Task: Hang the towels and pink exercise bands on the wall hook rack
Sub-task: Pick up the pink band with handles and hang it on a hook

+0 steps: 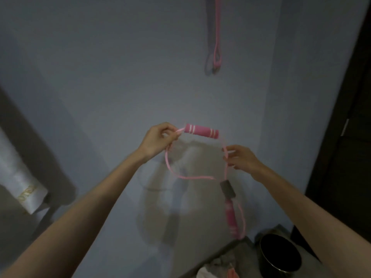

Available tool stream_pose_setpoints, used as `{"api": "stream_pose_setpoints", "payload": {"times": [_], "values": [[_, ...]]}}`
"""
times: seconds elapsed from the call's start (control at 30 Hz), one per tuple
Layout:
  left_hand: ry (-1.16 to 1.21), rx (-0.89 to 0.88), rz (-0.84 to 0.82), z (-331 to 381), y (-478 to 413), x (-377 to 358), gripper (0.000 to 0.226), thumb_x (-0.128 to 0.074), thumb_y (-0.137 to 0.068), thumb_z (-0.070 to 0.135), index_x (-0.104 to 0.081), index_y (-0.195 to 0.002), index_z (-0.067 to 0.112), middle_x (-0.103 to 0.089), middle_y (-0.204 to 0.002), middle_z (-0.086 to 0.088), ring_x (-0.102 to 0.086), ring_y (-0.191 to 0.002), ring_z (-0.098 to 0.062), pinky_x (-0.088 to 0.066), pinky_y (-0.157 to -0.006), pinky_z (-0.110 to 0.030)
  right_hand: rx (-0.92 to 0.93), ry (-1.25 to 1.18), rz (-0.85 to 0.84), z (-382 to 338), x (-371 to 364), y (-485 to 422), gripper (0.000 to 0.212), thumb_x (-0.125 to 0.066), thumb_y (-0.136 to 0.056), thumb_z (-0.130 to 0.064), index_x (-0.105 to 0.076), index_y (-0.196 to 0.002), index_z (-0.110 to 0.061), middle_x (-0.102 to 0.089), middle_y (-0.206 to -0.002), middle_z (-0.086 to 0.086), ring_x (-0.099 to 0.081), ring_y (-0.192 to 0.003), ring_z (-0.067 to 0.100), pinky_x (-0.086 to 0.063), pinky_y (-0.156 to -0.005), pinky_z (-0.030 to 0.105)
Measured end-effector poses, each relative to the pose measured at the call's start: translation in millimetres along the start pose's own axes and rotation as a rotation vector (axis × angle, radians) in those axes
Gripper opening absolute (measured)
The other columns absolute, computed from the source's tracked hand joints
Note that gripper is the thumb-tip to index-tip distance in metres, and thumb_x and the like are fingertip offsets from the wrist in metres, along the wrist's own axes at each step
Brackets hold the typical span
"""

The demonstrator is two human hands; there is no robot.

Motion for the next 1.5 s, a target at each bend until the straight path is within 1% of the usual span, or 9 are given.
{"api": "stream_pose_setpoints", "payload": {"times": [0.1,0.23,0.3,0.43,0.53,0.67,0.97,1.17,1.5], "values": [[-0.079,-0.105,-0.062,37.9,-26.4,-49.9,0.004,-0.070,-0.083,0.017,-0.067,-0.082,0.014,-0.065,-0.075,-0.003,-0.057,-0.043,-0.013,-0.047,-0.045,-0.021,0.144,0.035,-0.060,-13.0,14.5,-8.0,0.042,-0.049,-0.082,0.017,-0.058,-0.118,-0.001,-0.063,-0.112,0.019,-0.056,-0.075,0.006,-0.042,-0.051,0.006],[-0.209,-0.210,-0.126,74.5,-51.7,-112.3,0.003,-0.068,-0.084,0.017,-0.070,-0.083,0.014,-0.067,-0.083,-0.002,-0.054,-0.043,0.001,-0.043,-0.041,-0.014,0.270,-0.091,-0.014,-35.7,57.0,-23.5,0.034,-0.048,-0.087,0.009,-0.059,-0.116,-0.005,-0.065,-0.115,0.009,-0.061,-0.085,0.007,-0.045,-0.064,0.010],[-0.220,-0.249,-0.111,88.7,-62.7,-131.4,0.006,-0.068,-0.084,0.015,-0.071,-0.085,0.010,-0.067,-0.084,0.000,-0.054,-0.050,0.007,-0.042,-0.044,-0.010,0.340,-0.139,-0.100,-46.0,64.2,-26.1,0.028,-0.055,-0.088,0.002,-0.060,-0.116,-0.001,-0.066,-0.110,0.008,-0.064,-0.084,-0.001,-0.047,-0.070,0.006],[-0.259,-0.319,-0.086,111.4,-83.2,-156.1,0.007,-0.069,-0.083,0.018,-0.072,-0.087,0.013,-0.068,-0.083,0.007,-0.059,-0.071,0.005,-0.044,-0.067,-0.012,0.391,-0.034,-0.090,-49.7,86.5,-43.0,0.020,-0.071,-0.082,-0.018,-0.071,-0.101,-0.014,-0.073,-0.098,0.006,-0.069,-0.092,0.012,-0.052,-0.089,0.026],[-0.227,-0.311,-0.046,123.6,-101.5,-160.2,0.008,-0.069,-0.083,0.016,-0.072,-0.090,0.014,-0.069,-0.087,0.004,-0.060,-0.076,-0.002,-0.046,-0.073,-0.019,0.403,-0.106,-0.052,-58.8,109.9,-56.9,0.014,-0.066,-0.085,-0.015,-0.071,-0.097,-0.009,-0.073,-0.092,0.012,-0.070,-0.075,0.013,-0.057,-0.079,0.030],[-0.140,-0.229,-0.009,127.6,-130.4,-154.1,0.013,-0.065,-0.086,0.018,-0.067,-0.099,0.019,-0.061,-0.076,-0.002,-0.050,-0.059,-0.004,-0.046,-0.056,-0.014,0.401,-0.236,-0.052,-81.6,139.4,-75.7,0.023,-0.060,-0.089,-0.009,-0.063,-0.106,0.006,-0.067,-0.085,0.013,-0.065,-0.052,0.005,-0.054,-0.054,0.016],[-0.020,-0.143,-0.042,131.0,-211.6,-149.4,0.020,-0.051,-0.092,0.001,-0.054,-0.112,0.000,-0.056,-0.078,-0.001,-0.055,-0.068,-0.011,-0.052,-0.061,-0.014,0.527,-0.187,0.120,-152.7,219.9,-147.4,0.003,-0.061,-0.088,-0.013,-0.063,-0.091,-0.014,-0.071,-0.083,0.004,-0.061,-0.047,0.011,-0.055,-0.053,0.025],[0.036,-0.216,0.012,181.3,-286.2,-133.4,0.012,-0.059,-0.090,0.011,-0.060,-0.099,0.004,-0.058,-0.074,-0.002,-0.058,-0.048,-0.002,-0.052,-0.050,-0.014,0.612,-0.179,0.352,-204.8,267.2,-187.4,0.011,-0.063,-0.085,-0.009,-0.062,-0.083,-0.020,-0.071,-0.084,0.009,-0.047,-0.037,0.007,-0.043,-0.042,0.020],[0.224,-0.291,0.144,243.7,-385.1,-101.4,0.021,-0.066,-0.085,0.013,-0.065,-0.102,0.001,-0.063,-0.076,-0.008,-0.064,-0.057,-0.013,-0.057,-0.053,-0.020,0.777,-0.287,0.494,-291.1,313.8,-252.4,0.009,-0.064,-0.086,-0.017,-0.060,-0.081,-0.023,-0.070,-0.088,0.007,-0.048,-0.040,-0.009,-0.034,-0.049,0.009]]}}
Point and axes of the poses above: each hand's wrist, its own y-axis away from the middle knuckle, its own x-axis out of the back of the hand, z = x × y, the point moved 10 cm from there along -y, towards the middle knuckle
